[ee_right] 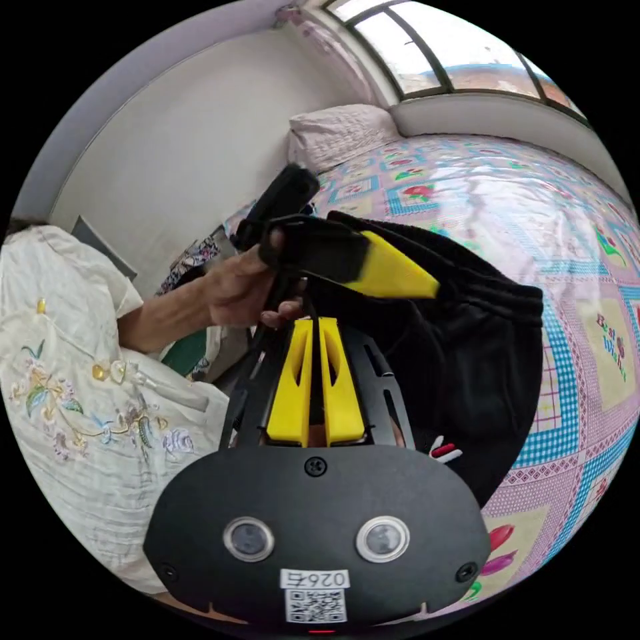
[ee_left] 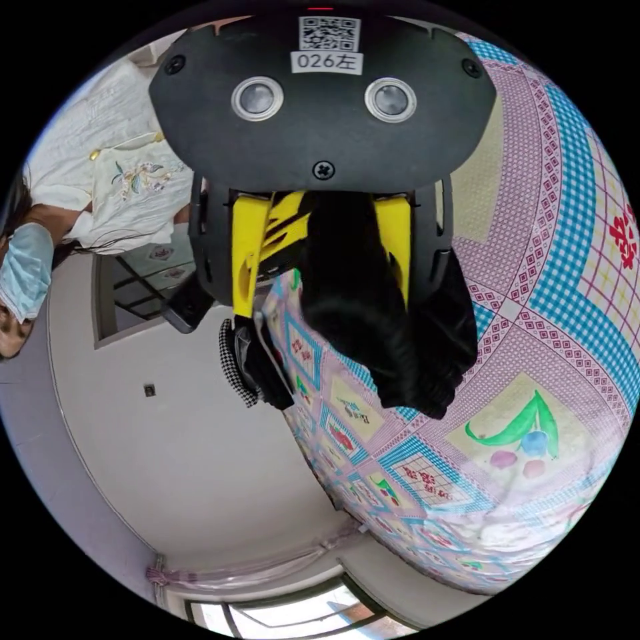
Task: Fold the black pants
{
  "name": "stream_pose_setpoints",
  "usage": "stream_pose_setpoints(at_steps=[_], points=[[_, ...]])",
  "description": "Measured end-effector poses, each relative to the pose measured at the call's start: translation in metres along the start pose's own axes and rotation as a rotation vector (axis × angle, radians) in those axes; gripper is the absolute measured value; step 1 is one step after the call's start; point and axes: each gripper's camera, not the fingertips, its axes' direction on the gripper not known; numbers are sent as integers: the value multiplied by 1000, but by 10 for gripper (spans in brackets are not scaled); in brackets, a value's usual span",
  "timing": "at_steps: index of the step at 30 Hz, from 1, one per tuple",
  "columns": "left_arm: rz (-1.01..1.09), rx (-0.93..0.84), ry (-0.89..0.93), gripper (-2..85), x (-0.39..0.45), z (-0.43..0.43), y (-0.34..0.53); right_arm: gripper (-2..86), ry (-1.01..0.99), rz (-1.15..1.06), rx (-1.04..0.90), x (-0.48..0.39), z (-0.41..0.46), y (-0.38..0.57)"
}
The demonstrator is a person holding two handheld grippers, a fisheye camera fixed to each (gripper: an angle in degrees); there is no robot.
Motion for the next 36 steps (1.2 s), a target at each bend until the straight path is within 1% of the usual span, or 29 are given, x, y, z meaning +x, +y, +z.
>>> stream_pose_setpoints(at_steps=[1,2,3,4,6,8,10,12,14,16,18,19,20,21,22,23,24,27,28,29,30,31,32,33,35,36], points=[[-40,-39,-24,100,-6,1,3,-12,47,-34,-34,-11,9,0],[-55,-34,1,93,-10,0,5,-8,102,-56,-29,-18,7,2],[-92,13,63,82,-17,-4,12,-5,119,-57,-8,-18,2,4],[-122,52,99,77,-22,-8,19,7,130,-26,56,-12,-13,9],[-135,66,87,72,-22,-10,29,30,83,81,161,15,-39,19],[-119,73,55,68,-14,-8,36,47,54,279,300,71,-66,39],[-76,75,-5,64,3,0,42,67,110,366,318,110,-72,47],[-33,80,-67,62,22,8,46,93,156,378,301,140,-67,46],[12,80,-133,60,44,16,49,145,154,330,198,173,-44,33],[68,70,-227,57,76,25,56,166,130,271,134,190,-24,25],[99,89,-271,54,99,29,64,164,30,209,68,200,-3,19],[108,115,-293,53,113,29,71,141,-54,176,38,203,8,17],[110,128,-303,52,121,29,75,96,-137,142,7,202,16,17],[112,157,-330,51,135,26,84,61,-149,121,-9,198,19,17],[102,173,-373,51,149,22,93,17,-143,70,-32,186,21,19],[101,172,-393,50,157,19,97,-1,-120,45,-42,171,19,21],[108,167,-443,50,173,14,106,-4,-113,36,-39,163,15,23],[152,170,-618,48,228,-6,127,-14,-97,-1,60,111,-24,24],[188,180,-683,47,255,-17,136,-14,-60,-40,100,82,-45,21],[206,188,-705,47,268,-23,140,-15,-28,-98,141,47,-66,17],[243,203,-742,46,294,-35,148,-15,-7,-124,162,27,-77,15],[278,238,-772,45,321,-48,157,-15,48,-175,204,-14,-96,13],[299,261,-785,45,335,-56,163,-15,113,-222,258,-59,-115,12],[345,311,-804,44,363,-71,175,-15,145,-242,288,-82,-125,13],[397,378,-822,44,407,-95,196,-15,260,-320,417,-174,-163,17],[427,410,-843,44,438,-109,210,-15,285,-335,450,-197,-172,19]])
